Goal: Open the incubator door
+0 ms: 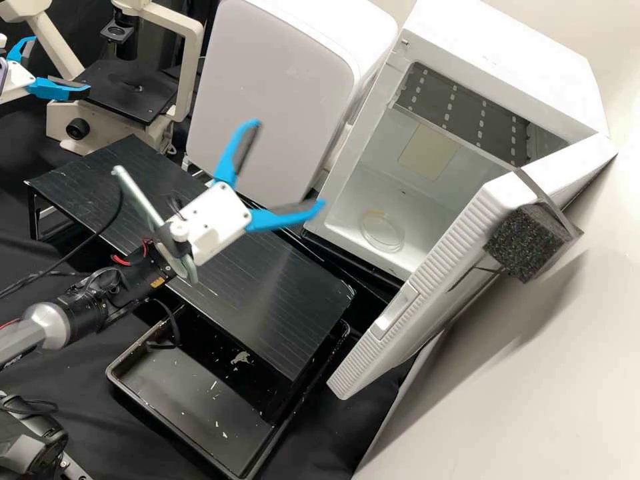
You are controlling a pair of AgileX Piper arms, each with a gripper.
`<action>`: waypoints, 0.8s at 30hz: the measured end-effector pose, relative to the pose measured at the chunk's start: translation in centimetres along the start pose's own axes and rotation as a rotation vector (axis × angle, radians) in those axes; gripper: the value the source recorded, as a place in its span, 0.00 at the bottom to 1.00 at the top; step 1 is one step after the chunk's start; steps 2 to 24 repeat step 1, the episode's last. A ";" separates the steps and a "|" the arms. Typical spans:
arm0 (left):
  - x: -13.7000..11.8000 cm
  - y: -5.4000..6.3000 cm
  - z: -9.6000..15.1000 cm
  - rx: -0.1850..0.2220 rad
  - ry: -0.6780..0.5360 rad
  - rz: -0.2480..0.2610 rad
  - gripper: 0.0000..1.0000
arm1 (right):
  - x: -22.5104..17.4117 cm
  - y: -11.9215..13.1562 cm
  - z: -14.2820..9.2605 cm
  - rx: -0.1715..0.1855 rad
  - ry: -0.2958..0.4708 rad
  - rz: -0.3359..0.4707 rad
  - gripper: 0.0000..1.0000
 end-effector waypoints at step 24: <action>0.0 0.0 0.0 0.000 0.000 0.000 1.00 | -0.2 -0.4 0.0 0.007 0.020 -0.030 1.00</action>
